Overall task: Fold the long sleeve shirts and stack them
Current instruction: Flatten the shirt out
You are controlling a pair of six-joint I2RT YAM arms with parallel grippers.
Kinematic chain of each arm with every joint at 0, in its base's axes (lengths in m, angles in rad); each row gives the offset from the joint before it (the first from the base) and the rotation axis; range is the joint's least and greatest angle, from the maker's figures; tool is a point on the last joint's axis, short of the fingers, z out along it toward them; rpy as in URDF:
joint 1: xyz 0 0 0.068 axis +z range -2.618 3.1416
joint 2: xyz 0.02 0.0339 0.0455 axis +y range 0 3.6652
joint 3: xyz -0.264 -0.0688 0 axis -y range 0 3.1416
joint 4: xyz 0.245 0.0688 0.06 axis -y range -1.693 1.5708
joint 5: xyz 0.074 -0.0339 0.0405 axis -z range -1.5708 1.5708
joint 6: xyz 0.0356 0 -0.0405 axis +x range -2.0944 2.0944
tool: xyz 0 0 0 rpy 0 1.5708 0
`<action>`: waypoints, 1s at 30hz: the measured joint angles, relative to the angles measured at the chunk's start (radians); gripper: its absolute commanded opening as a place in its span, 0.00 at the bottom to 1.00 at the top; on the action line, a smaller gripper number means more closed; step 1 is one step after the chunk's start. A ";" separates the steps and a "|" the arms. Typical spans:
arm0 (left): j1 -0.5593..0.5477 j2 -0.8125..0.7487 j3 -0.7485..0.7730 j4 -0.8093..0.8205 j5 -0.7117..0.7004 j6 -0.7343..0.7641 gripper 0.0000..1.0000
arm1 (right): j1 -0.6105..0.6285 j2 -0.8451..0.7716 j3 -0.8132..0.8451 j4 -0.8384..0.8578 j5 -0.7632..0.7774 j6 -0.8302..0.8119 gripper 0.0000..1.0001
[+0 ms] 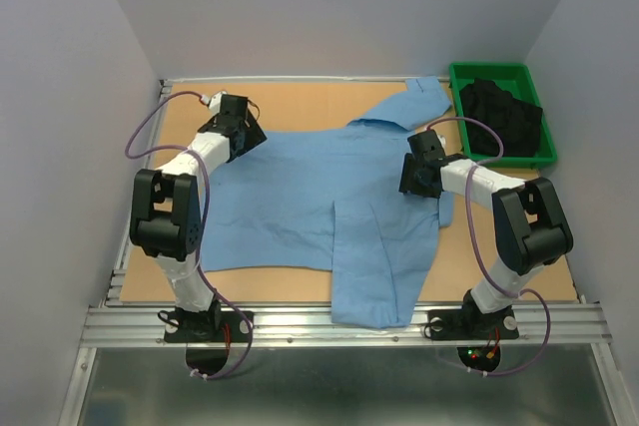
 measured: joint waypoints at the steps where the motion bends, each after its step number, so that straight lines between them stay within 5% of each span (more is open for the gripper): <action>1: -0.021 0.007 0.015 0.001 0.002 0.004 0.79 | 0.000 0.000 0.000 -0.002 -0.001 0.000 0.62; 17: -0.037 0.273 0.181 0.013 -0.018 0.013 0.78 | 0.000 0.045 0.045 -0.026 -0.001 -0.005 0.61; 30: 0.104 0.405 0.401 -0.020 0.028 -0.012 0.89 | -0.029 0.291 0.362 -0.011 0.024 -0.076 0.64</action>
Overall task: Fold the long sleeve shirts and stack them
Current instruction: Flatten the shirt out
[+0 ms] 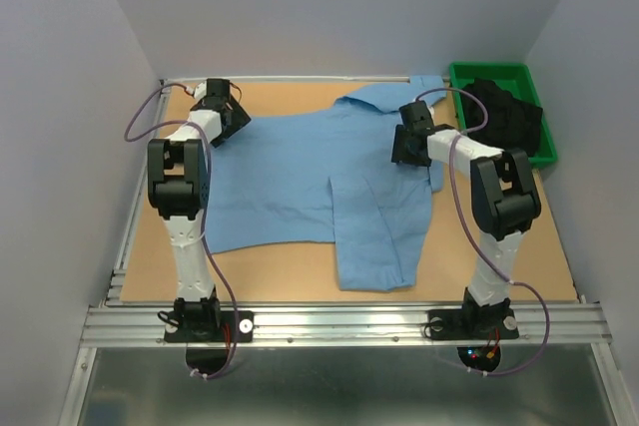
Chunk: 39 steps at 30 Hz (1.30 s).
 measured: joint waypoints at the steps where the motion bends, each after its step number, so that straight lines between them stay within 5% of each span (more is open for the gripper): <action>1: 0.007 0.002 0.007 -0.005 0.008 -0.002 0.91 | -0.002 0.001 0.005 -0.001 -0.003 -0.008 0.64; 3: 0.026 -0.001 0.018 -0.020 0.026 -0.003 0.99 | -0.004 -0.011 0.008 -0.004 -0.020 -0.027 0.65; 8: 0.065 -0.072 0.012 -0.048 0.045 0.005 0.99 | 0.010 -0.137 -0.005 -0.020 -0.136 -0.076 0.65; 15: 0.075 -0.487 -0.185 -0.023 0.099 0.017 0.99 | 0.105 -0.318 -0.066 0.010 -0.363 -0.104 0.64; 22: 0.073 -0.887 -0.523 0.010 0.162 0.059 0.99 | 0.146 -0.274 -0.174 0.021 -0.473 -0.096 0.63; 34: 0.067 -1.197 -0.969 0.010 0.248 0.121 0.99 | 0.145 -0.154 -0.175 0.078 -0.562 -0.074 0.62; 36: 0.067 -1.241 -1.008 0.033 0.250 0.122 0.99 | 0.145 -0.149 -0.175 0.083 -0.570 -0.073 0.60; 39: 0.067 -1.273 -1.056 0.062 0.252 0.124 0.99 | 0.145 -0.143 -0.175 0.101 -0.587 -0.071 0.43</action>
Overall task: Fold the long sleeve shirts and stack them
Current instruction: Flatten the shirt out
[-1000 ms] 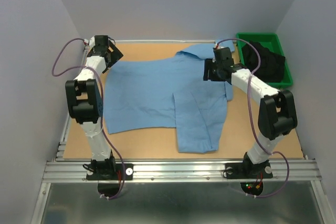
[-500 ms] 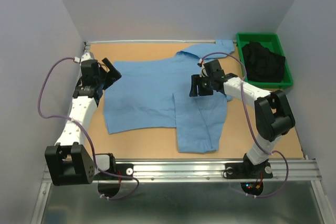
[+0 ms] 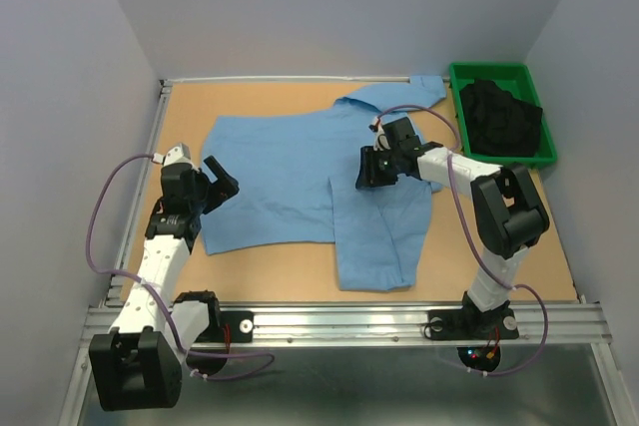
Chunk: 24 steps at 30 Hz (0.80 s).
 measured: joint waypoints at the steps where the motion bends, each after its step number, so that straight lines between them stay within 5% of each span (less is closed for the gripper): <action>1: 0.000 0.000 -0.005 0.003 0.001 0.001 0.99 | 0.000 0.001 0.000 0.003 -0.006 -0.001 0.39; 6: -0.006 0.001 -0.008 0.034 -0.003 0.007 0.99 | 0.000 0.003 0.000 0.006 -0.037 -0.003 0.26; 11: -0.006 0.001 -0.008 0.057 -0.013 0.012 0.99 | 0.000 0.003 0.000 0.011 -0.053 -0.003 0.02; 18: -0.006 0.000 -0.008 0.060 -0.024 0.015 0.99 | 0.023 -0.022 -0.038 0.022 -0.111 0.000 0.00; 24: -0.006 -0.010 -0.008 0.060 -0.046 0.015 0.99 | 0.228 -0.129 -0.100 0.024 -0.192 0.019 0.01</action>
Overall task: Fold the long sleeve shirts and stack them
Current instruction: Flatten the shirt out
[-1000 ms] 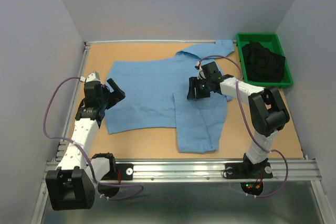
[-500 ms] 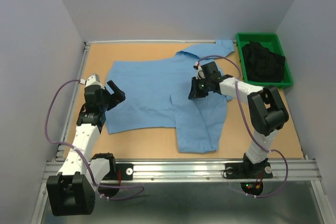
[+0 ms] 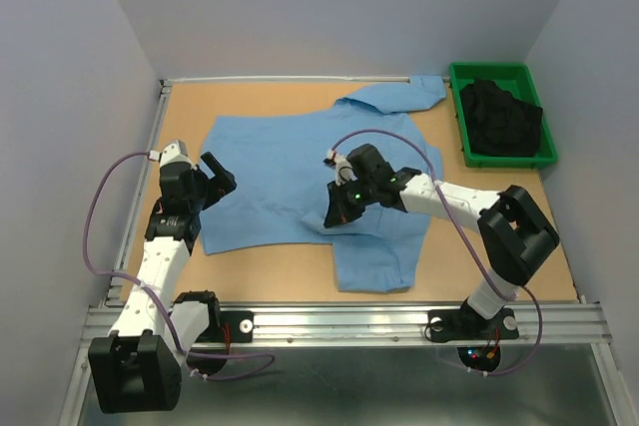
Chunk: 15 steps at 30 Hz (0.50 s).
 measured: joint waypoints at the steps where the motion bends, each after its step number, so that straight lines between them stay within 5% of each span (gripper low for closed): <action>1: 0.000 -0.002 0.000 0.000 -0.003 0.000 0.99 | 0.040 -0.014 -0.006 0.002 -0.012 0.003 0.01; 8: 0.000 -0.003 0.000 -0.010 -0.072 -0.012 0.99 | 0.331 -0.046 -0.055 0.003 -0.061 0.063 0.01; 15: -0.005 -0.023 0.000 -0.047 -0.144 -0.036 0.99 | 0.469 -0.045 -0.068 0.002 -0.058 0.124 0.06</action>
